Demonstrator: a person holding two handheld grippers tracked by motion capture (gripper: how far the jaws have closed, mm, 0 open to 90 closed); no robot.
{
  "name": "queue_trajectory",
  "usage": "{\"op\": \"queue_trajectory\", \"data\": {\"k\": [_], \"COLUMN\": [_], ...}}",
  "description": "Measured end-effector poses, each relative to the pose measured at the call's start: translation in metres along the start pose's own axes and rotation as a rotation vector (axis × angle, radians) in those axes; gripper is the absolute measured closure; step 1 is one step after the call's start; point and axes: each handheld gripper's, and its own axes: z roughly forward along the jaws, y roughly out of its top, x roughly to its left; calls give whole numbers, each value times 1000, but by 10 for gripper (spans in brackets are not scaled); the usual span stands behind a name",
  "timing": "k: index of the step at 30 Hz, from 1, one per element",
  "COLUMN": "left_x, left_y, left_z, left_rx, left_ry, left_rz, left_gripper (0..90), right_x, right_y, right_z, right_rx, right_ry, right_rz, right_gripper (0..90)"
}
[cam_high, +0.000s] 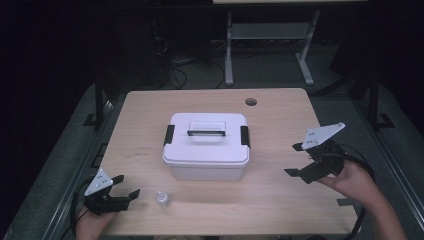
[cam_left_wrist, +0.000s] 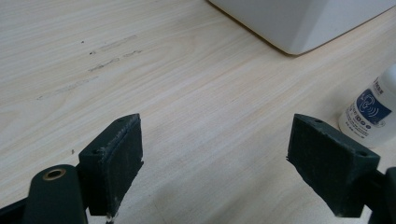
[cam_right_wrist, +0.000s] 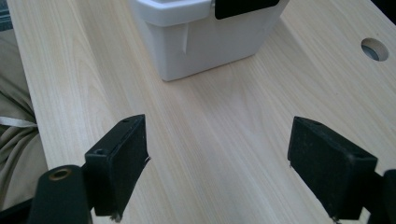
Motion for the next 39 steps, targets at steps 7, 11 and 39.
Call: {"op": "queue_trajectory", "data": {"k": [7,11,39], "left_x": [-1,0,-1], "left_y": [0,0,1], "left_z": [0,0,2], "left_rx": [3,4,8], "left_ry": [-1,0,-6], "left_rz": [3,6,13], "left_gripper": [177,177,177], "right_x": [-2,-3,-7], "right_y": [8,13,48], "right_z": [-1,-1,3], "right_rx": [16,22,56], "right_ry": [6,17,42], "right_rz": [-16,-20,-67], "right_gripper": [193,193,192]}}
